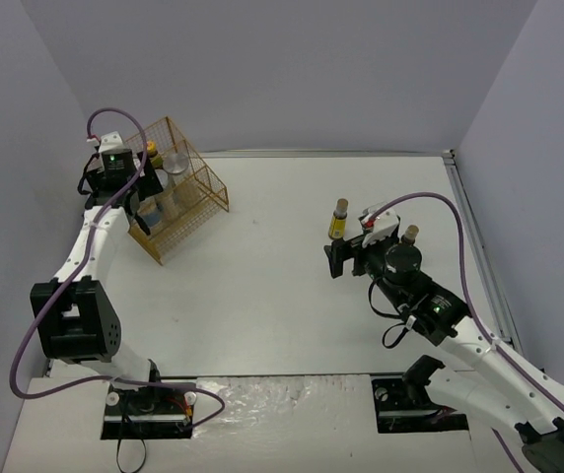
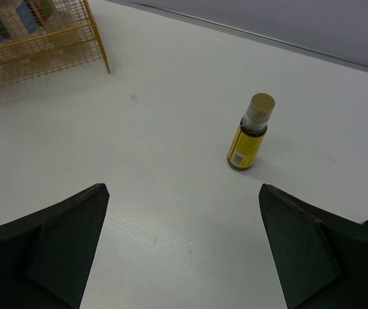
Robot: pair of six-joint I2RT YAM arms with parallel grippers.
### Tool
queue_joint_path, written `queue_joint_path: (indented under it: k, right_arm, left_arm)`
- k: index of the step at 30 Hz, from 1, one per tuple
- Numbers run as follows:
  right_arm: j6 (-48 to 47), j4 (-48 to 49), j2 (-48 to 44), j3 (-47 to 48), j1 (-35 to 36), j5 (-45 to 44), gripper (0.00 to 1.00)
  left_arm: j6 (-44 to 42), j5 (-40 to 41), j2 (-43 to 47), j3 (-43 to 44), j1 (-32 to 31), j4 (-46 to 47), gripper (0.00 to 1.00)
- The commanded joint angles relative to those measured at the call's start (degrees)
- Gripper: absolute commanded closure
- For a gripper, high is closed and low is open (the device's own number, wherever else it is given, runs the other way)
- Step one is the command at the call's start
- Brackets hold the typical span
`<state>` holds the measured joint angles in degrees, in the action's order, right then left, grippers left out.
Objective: Organize the condiment bottles
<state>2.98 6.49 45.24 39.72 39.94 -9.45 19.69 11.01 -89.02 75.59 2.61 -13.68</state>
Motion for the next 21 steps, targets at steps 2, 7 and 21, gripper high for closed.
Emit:
queue_joint_path:
  k: [2, 7, 21]
  right_arm:
    - [3.5, 2.7, 5.5, 3.1, -2.1, -5.6, 0.00]
    - [4.9, 4.5, 15.0, 6.0, -7.2, -4.0, 0.01]
    - [4.0, 22.7, 41.9, 13.0, -18.2, 6.8, 0.18]
  left_arm:
    - [1.5, -1.0, 8.1, 2.0, 0.3, -1.1, 0.03]
    - [2.4, -6.9, 14.3, 0.5, 0.1, -6.9, 0.03]
    - [-7.5, -21.7, 39.4, -28.3, -6.3, -0.5, 0.03]
